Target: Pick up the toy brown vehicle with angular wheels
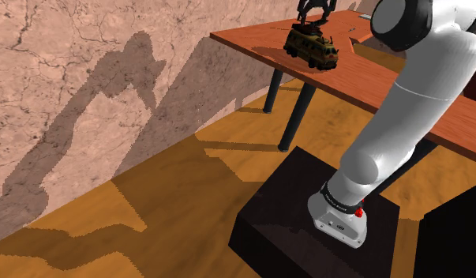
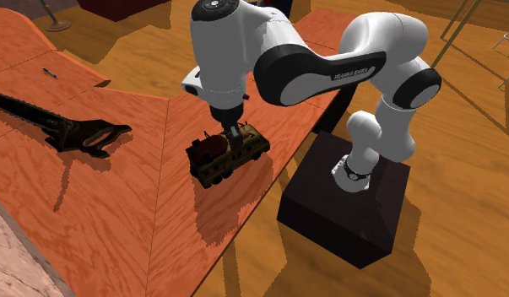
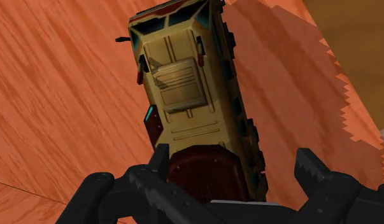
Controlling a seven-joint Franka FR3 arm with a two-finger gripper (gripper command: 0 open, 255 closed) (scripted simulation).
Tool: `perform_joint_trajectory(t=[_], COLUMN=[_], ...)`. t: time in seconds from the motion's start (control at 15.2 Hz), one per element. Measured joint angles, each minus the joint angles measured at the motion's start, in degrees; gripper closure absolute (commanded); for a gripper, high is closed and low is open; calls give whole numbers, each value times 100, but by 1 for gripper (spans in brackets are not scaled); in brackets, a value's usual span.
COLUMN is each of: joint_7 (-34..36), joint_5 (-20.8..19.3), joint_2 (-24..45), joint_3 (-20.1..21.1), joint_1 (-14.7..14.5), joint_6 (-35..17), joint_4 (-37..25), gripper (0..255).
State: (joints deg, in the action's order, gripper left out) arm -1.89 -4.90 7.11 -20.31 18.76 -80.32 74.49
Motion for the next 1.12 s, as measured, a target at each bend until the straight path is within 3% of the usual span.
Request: perform_joint_trajectory(t=[0.13, 0.2, 0.66, 0.73, 1.12], joint_7=[-52, -44, 75, 80, 83], joint_5=[122, 126, 29, 26, 23], joint_2=[407, 433, 170, 161, 144], joint_3=[-115, -129, -120, -119, -116], joint_1=[176, 195, 137, 135, 131], joint_6=[270, 259, -318, -347, -380], joint_4=[-614, -615, 230, 266, 299], gripper=[0, 0, 0, 255, 255])
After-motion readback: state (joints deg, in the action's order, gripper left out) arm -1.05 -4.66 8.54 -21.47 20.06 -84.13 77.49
